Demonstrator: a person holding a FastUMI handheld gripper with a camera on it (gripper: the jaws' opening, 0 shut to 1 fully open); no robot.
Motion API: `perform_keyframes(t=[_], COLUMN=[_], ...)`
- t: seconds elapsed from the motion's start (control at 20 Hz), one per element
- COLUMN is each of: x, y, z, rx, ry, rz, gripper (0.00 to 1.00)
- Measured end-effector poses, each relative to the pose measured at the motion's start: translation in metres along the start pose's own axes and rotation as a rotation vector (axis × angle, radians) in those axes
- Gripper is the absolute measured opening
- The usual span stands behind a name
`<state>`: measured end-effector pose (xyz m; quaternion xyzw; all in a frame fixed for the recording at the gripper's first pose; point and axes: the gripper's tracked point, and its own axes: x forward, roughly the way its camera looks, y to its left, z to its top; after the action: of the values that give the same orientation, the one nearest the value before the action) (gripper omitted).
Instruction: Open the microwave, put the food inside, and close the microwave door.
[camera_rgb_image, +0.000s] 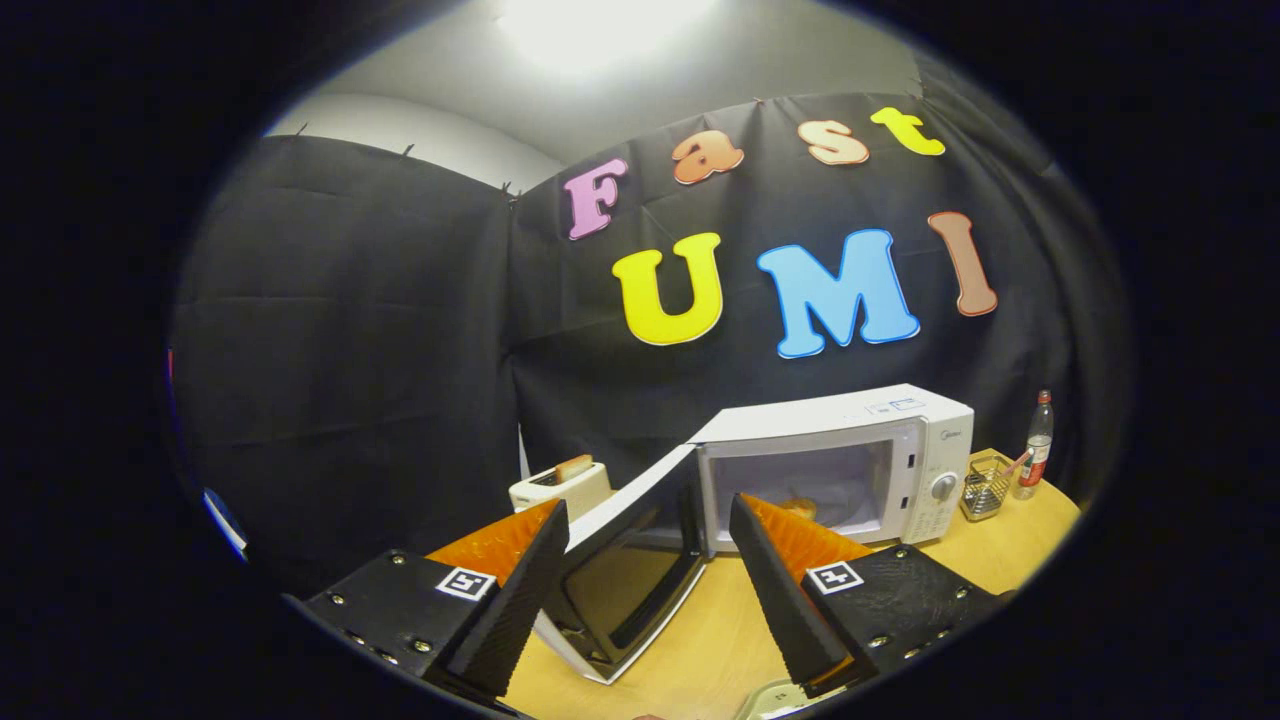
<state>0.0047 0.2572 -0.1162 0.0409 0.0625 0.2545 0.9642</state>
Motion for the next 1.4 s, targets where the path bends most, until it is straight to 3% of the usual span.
perform_keyframes(t=[0.65,1.15,1.35,1.4], x=[0.006,0.032,0.049,0.052], y=[0.13,0.161,0.156,0.152], z=[-0.025,-0.105,-0.125,-0.129], rx=[-0.014,-0.003,-0.017,-0.027], ry=[0.059,0.24,0.294,0.308], rz=[0.264,0.339,0.312,0.298], gripper=[0.97,0.97,0.79,0.59])
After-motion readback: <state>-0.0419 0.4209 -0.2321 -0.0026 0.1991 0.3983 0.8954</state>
